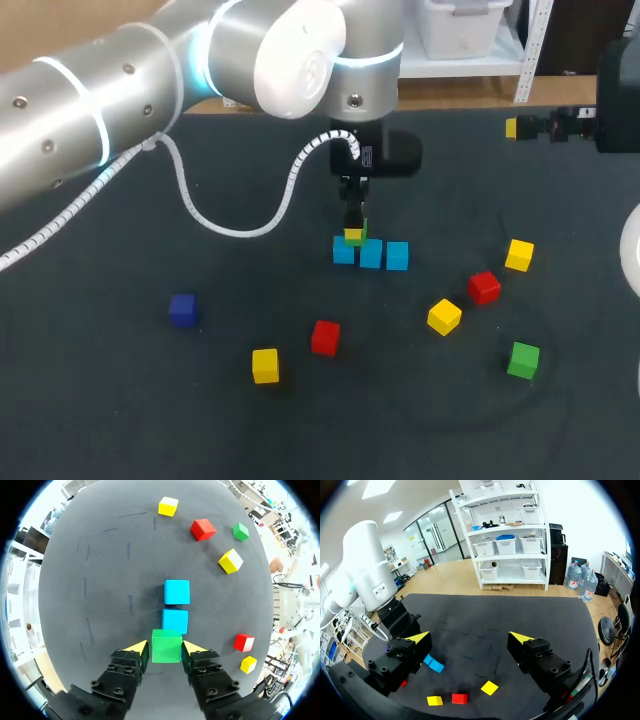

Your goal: Place the blue cubes, place green cubes on the blue cubes, place the yellow cubes on the green cubes, then place the red cubes on the yellow cubes, and place purple cube on the red cubes.

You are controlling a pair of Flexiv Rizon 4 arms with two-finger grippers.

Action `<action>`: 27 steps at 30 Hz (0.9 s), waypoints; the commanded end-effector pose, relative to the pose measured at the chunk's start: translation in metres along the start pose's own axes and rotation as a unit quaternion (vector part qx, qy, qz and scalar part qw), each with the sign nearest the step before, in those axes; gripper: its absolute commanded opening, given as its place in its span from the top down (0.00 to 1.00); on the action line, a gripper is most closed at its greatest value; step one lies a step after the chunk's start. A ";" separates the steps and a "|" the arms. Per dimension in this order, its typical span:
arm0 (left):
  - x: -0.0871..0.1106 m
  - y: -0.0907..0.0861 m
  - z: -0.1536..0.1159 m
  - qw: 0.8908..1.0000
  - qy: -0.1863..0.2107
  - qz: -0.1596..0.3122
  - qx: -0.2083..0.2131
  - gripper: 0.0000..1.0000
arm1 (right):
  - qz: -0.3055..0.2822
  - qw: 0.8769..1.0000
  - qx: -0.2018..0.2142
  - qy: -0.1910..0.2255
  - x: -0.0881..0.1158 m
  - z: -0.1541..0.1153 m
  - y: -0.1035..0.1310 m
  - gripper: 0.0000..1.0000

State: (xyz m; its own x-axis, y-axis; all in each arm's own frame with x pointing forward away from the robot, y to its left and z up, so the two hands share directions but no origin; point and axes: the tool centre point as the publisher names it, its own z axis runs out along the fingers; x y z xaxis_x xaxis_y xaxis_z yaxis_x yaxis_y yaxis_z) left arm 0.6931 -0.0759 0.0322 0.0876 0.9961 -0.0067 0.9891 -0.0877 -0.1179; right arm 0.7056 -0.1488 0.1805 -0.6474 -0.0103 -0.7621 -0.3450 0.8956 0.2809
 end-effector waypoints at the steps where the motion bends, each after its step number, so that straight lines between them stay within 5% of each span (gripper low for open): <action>1: 0.000 -0.003 -0.002 1.000 0.002 0.000 -0.002 0.64 | 0.000 1.000 -0.002 0.000 0.000 0.000 -0.001 0.00; 11: 0.000 -0.006 -0.002 1.000 0.006 0.003 -0.002 0.74 | 0.000 1.000 -0.002 0.000 0.000 0.000 -0.001 0.00; 21: 0.000 -0.008 0.001 1.000 0.011 0.005 0.000 0.68 | 0.000 1.000 -0.002 0.000 0.000 0.000 -0.001 0.00; 26: 0.000 -0.007 0.002 1.000 0.011 0.002 0.001 0.52 | 0.000 1.000 -0.002 0.000 0.000 0.000 -0.001 0.00; 27: 0.000 -0.007 0.002 1.000 0.011 0.002 0.001 0.42 | 0.000 1.000 -0.002 0.000 0.000 0.000 -0.001 0.00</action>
State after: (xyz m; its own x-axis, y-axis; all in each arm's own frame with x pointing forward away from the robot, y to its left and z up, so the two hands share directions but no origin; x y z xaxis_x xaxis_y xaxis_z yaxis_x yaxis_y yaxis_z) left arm 0.6855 -0.0748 0.0315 0.0943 0.9954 0.0143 0.9886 -0.0919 -0.1194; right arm 0.7056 -0.1488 0.1805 -0.6474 -0.0103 -0.7621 -0.3450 0.8956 0.2809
